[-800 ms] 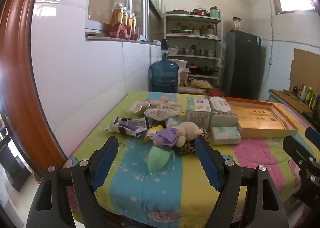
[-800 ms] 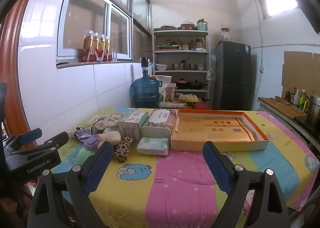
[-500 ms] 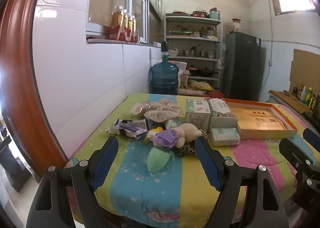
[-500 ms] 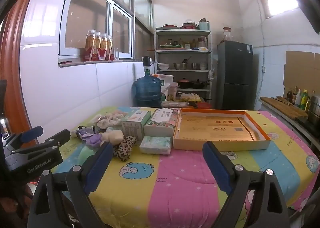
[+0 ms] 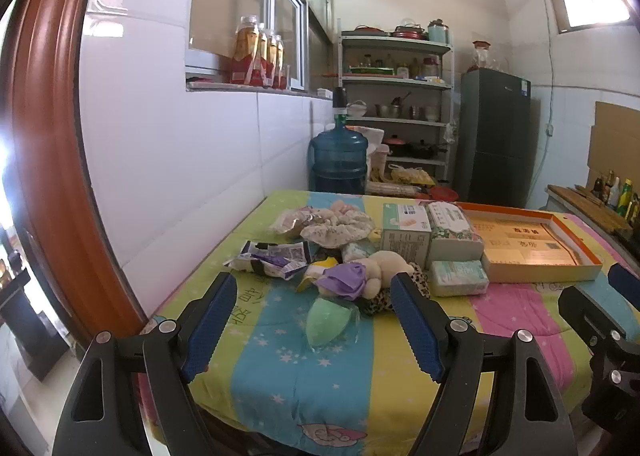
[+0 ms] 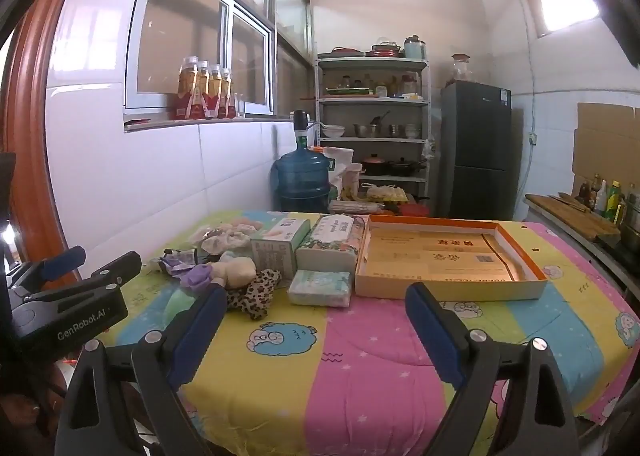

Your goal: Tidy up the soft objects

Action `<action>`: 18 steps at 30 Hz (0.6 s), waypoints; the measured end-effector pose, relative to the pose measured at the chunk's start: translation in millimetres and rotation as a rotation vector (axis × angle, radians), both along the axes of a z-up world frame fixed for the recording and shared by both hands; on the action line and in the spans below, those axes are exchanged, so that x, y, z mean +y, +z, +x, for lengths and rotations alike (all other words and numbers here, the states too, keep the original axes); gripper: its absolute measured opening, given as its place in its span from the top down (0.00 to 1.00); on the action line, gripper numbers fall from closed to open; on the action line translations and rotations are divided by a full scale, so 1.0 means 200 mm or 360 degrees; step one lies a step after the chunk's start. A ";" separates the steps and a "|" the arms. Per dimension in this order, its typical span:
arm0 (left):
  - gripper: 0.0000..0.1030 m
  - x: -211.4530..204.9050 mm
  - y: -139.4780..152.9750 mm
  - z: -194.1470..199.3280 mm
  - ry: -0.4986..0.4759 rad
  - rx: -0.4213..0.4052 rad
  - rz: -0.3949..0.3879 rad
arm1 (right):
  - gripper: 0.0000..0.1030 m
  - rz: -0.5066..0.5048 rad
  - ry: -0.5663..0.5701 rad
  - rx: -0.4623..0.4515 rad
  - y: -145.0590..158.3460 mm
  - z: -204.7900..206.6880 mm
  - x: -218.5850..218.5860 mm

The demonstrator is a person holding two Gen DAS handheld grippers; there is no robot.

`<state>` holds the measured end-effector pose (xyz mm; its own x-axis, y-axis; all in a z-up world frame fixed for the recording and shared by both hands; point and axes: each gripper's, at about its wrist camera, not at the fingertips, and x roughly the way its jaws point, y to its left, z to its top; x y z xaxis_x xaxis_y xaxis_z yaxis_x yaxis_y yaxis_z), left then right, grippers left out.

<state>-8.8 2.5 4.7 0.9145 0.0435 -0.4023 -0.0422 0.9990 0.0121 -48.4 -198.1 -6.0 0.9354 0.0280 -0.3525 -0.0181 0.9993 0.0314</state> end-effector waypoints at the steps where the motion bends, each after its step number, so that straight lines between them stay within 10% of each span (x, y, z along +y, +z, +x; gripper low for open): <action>1: 0.22 0.00 0.00 0.00 -0.0001 -0.0001 0.0002 | 0.11 -0.0001 0.0001 0.0000 0.00 0.00 0.00; 18: 0.22 0.00 -0.01 0.00 -0.0019 0.0021 0.0013 | 0.11 0.0006 0.0026 0.0012 -0.01 0.01 0.02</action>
<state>-8.4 1.5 3.2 0.9095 0.0360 -0.4142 -0.0301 0.9993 0.0206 -46.7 -194.2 -8.8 0.9320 0.0447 -0.3596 -0.0343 0.9988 0.0354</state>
